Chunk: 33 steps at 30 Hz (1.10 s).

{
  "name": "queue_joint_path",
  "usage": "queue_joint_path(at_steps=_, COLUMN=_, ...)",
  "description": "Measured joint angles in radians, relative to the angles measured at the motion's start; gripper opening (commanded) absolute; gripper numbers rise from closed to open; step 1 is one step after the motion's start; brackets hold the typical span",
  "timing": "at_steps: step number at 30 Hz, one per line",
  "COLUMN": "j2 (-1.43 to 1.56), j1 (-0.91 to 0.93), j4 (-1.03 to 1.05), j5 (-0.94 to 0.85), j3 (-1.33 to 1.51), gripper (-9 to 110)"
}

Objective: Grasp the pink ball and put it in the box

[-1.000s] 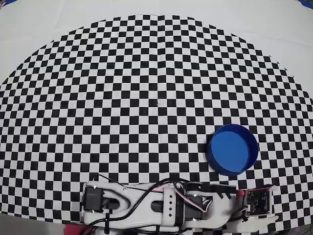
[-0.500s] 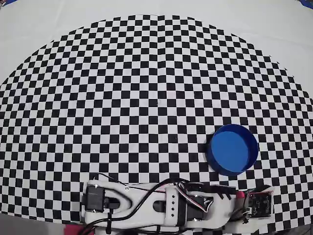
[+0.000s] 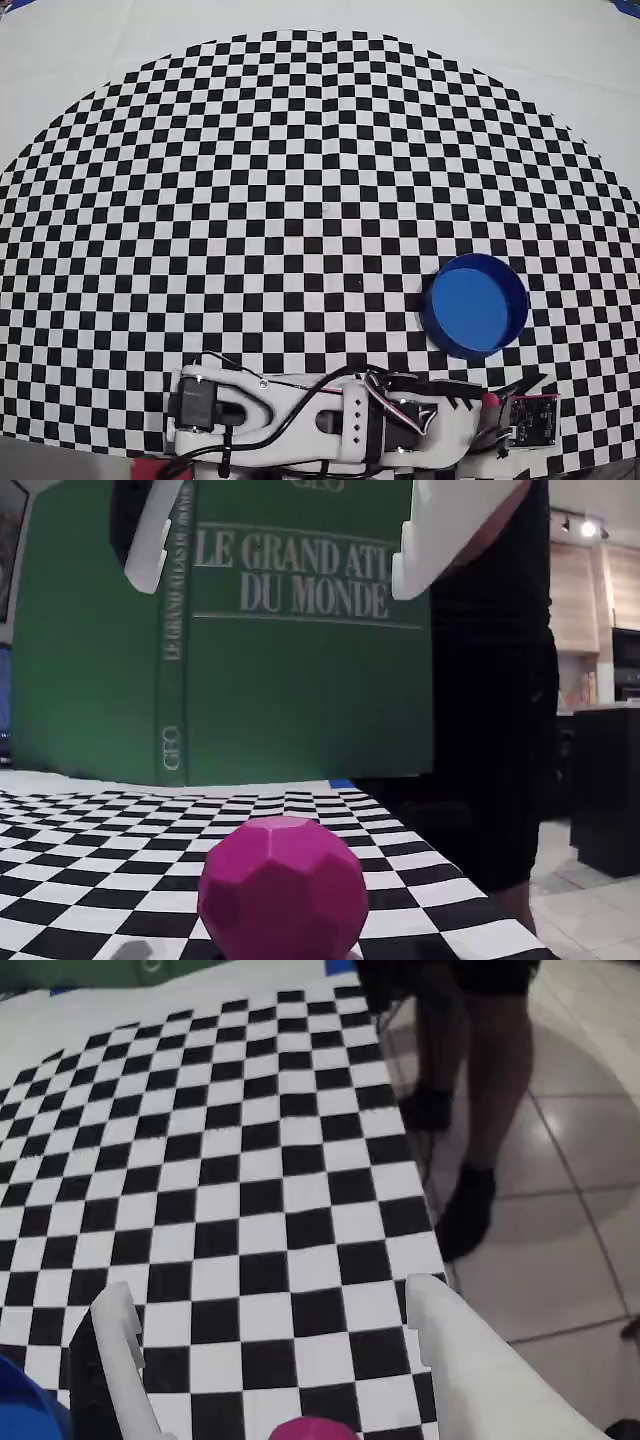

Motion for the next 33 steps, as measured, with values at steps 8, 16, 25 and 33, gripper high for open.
queue_joint_path(at_steps=8, j2=-0.051, j1=0.002, j4=0.0, j5=0.0, j3=0.0, gripper=31)
queue_joint_path(at_steps=16, j2=-0.092, j1=0.002, j4=0.0, j5=0.0, j3=0.0, gripper=31)
queue_joint_path(at_steps=25, j2=-0.155, j1=0.002, j4=-0.018, j5=0.0, j3=0.0, gripper=31)
queue_joint_path(at_steps=33, j2=-0.192, j1=0.002, j4=-0.025, j5=0.0, j3=-0.002, gripper=31)
